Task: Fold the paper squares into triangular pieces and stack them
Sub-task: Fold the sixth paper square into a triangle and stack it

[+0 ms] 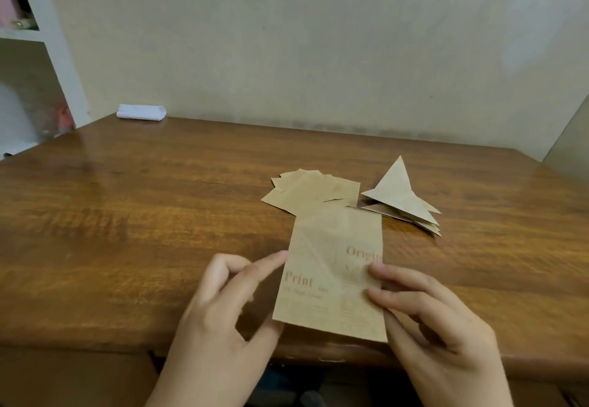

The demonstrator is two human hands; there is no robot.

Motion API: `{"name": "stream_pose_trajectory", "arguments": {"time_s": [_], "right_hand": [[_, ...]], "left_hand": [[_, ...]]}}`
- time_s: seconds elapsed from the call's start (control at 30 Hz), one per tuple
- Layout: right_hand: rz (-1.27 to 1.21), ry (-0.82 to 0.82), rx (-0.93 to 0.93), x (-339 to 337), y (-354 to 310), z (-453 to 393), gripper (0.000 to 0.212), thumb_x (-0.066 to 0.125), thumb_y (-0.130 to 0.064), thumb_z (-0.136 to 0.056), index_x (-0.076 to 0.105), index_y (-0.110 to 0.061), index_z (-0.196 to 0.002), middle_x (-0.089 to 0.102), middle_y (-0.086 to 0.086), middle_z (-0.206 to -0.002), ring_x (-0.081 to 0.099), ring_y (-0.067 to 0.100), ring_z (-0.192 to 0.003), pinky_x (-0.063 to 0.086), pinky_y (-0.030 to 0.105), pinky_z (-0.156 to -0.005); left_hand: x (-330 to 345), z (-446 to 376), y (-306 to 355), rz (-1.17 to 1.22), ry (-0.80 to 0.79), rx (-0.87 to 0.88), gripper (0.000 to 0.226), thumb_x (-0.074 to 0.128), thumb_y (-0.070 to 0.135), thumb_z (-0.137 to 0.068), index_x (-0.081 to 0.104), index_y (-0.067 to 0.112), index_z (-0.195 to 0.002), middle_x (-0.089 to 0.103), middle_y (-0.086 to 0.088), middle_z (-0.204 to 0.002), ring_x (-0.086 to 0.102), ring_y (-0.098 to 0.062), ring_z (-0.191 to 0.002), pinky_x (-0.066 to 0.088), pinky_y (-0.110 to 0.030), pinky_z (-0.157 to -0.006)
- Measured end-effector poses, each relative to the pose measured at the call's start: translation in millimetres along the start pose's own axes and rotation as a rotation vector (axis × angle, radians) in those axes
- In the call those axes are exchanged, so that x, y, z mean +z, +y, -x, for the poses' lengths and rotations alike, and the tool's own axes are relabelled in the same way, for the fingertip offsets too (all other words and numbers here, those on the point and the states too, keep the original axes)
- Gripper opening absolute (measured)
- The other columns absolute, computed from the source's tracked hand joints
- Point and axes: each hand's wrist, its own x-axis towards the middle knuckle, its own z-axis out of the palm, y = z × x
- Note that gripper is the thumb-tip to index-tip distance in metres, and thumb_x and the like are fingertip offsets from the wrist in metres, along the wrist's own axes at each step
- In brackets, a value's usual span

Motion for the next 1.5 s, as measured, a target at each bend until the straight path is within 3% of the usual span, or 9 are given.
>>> {"name": "stream_pose_trajectory", "arguments": {"time_s": [0.17, 0.37, 0.53, 0.73, 0.97, 1.13, 1.23, 1.37, 1.5], "right_hand": [[-0.100, 0.037, 0.004, 0, -8, 0, 0.016, 0.062, -0.027, -0.079, 0.072, -0.017, -0.086, 0.063, -0.012, -0.116, 0.061, 0.002, -0.110, 0.048, 0.013, -0.089], [-0.149, -0.029, -0.015, -3, -10, 2, 0.019, 0.062, -0.026, -0.081, 0.067, -0.026, -0.099, 0.054, -0.008, -0.131, 0.054, 0.004, -0.122, 0.048, 0.016, -0.093], [-0.126, -0.111, -0.046, -9, -8, 0, 0.023, 0.060, -0.022, -0.081, 0.066, -0.030, -0.102, 0.048, -0.008, -0.135, 0.053, 0.002, -0.120, 0.045, 0.009, -0.090], [-0.199, -0.199, -0.040, -12, -3, -6, 0.021, 0.052, -0.042, -0.093, 0.071, -0.032, -0.096, 0.047, -0.004, -0.136, 0.052, 0.008, -0.122, 0.045, 0.017, -0.095], [0.081, -0.249, 0.081, -11, -5, -3, 0.024, 0.049, -0.058, -0.084, 0.069, -0.046, -0.091, 0.038, -0.021, -0.099, 0.040, 0.003, -0.097, 0.038, 0.020, -0.076], [0.114, -0.504, 0.226, -12, -4, -17, 0.025, 0.047, -0.059, -0.080, 0.067, -0.044, -0.080, 0.055, -0.036, -0.103, 0.040, -0.007, -0.113, 0.035, 0.033, -0.092], [0.092, -0.647, 0.341, -11, -10, -27, 0.017, 0.050, -0.052, -0.082, 0.064, -0.043, -0.076, 0.061, -0.029, -0.092, 0.050, -0.008, -0.098, 0.040, 0.018, -0.085], [0.139, -0.687, 0.438, -8, -13, -38, 0.012, 0.054, -0.049, -0.085, 0.062, -0.043, -0.077, 0.060, -0.025, -0.087, 0.050, -0.010, -0.088, 0.045, 0.012, -0.070], [0.194, -0.639, 0.464, 5, -11, -45, 0.018, 0.058, -0.046, -0.086, 0.059, -0.035, -0.071, 0.053, -0.019, -0.091, 0.050, -0.003, -0.082, 0.039, 0.013, -0.065]], "left_hand": [[-4, -4, 12, 0.453, -0.122, -0.126, 0.074, 0.072, -0.004, -0.072, 0.059, 0.063, -0.102, 0.061, 0.028, -0.110, 0.058, 0.006, -0.105, 0.048, -0.018, -0.091], [-5, -4, 19, 0.651, -0.087, -0.117, 0.045, 0.065, 0.011, -0.069, 0.071, 0.047, -0.094, 0.066, 0.024, -0.110, 0.061, 0.000, -0.108, 0.049, -0.015, -0.088], [-10, -4, 16, 0.804, -0.215, -0.194, 0.065, 0.051, -0.026, -0.079, 0.076, 0.032, -0.091, 0.069, 0.012, -0.109, 0.064, -0.006, -0.105, 0.052, -0.015, -0.080], [-13, -4, 4, 1.129, -0.362, -0.255, 0.051, 0.053, 0.027, -0.062, 0.071, 0.019, -0.110, 0.067, -0.011, -0.118, 0.063, -0.025, -0.109, 0.052, -0.027, -0.083], [-6, -6, 18, 0.807, -0.442, -0.349, 0.059, 0.068, 0.047, -0.061, 0.062, 0.031, -0.118, 0.059, 0.021, -0.123, 0.055, -0.003, -0.118, 0.048, -0.017, -0.090], [0, -10, 31, -0.006, -0.288, -0.122, 0.061, 0.029, 0.081, -0.073, 0.051, 0.047, -0.118, 0.038, 0.045, -0.115, 0.024, 0.025, -0.116, 0.023, -0.007, -0.100], [0, -7, 25, -0.152, -0.285, -0.090, 0.070, 0.015, 0.083, -0.073, 0.050, 0.047, -0.122, 0.028, 0.043, -0.117, 0.011, 0.029, -0.111, 0.013, -0.014, -0.103], [1, 11, 9, -0.128, -0.204, 0.086, 0.043, 0.039, 0.055, -0.087, 0.065, 0.028, -0.110, 0.055, 0.023, -0.111, 0.039, 0.014, -0.107, 0.035, -0.014, -0.094], [6, 21, 1, -0.169, -0.147, 0.184, 0.044, 0.029, 0.053, -0.095, 0.053, 0.025, -0.120, 0.062, 0.013, -0.109, 0.044, 0.007, -0.109, 0.030, -0.026, -0.102]]}}
